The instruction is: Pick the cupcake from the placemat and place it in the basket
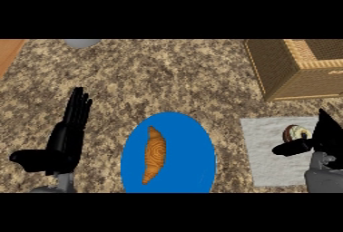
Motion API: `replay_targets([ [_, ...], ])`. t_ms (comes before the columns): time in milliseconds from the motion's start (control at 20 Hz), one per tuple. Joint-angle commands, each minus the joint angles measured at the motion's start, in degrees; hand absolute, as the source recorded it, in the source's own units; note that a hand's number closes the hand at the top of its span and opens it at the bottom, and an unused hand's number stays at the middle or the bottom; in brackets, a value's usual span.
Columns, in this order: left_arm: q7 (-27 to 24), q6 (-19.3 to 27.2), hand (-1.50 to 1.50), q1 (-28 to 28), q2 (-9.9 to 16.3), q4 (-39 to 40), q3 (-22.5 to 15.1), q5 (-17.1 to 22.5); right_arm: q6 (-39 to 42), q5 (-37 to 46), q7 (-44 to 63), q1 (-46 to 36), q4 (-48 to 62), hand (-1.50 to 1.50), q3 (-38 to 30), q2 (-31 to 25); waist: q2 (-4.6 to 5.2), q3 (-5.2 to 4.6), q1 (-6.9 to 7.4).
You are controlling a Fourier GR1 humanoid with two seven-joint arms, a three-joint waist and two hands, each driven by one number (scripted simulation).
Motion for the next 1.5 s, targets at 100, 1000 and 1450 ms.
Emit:
replay_targets([
  [100, -3.73, -4.40, 0.00, 1.82, 1.04, 2.04, 3.45, 1.46, 2.98, 0.26, 3.80, -4.36, 3.13, -1.50, -1.87, 0.15, 0.01, -0.02, 0.19],
  [1000, 0.86, -3.99, 0.00, 2.28, -2.90, -2.41, 3.24, -2.57, -0.96, 2.65, -8.00, 0.75, 11.65, 1.50, -0.50, 1.17, -0.02, 0.00, 0.11],
  [1450, 2.98, -5.10, 0.00, -2.35, -3.05, 0.35, 6.42, -2.58, -2.23, 4.79, -8.45, -2.36, 15.18, 1.50, 1.11, 1.33, 0.00, -0.01, -0.04],
])
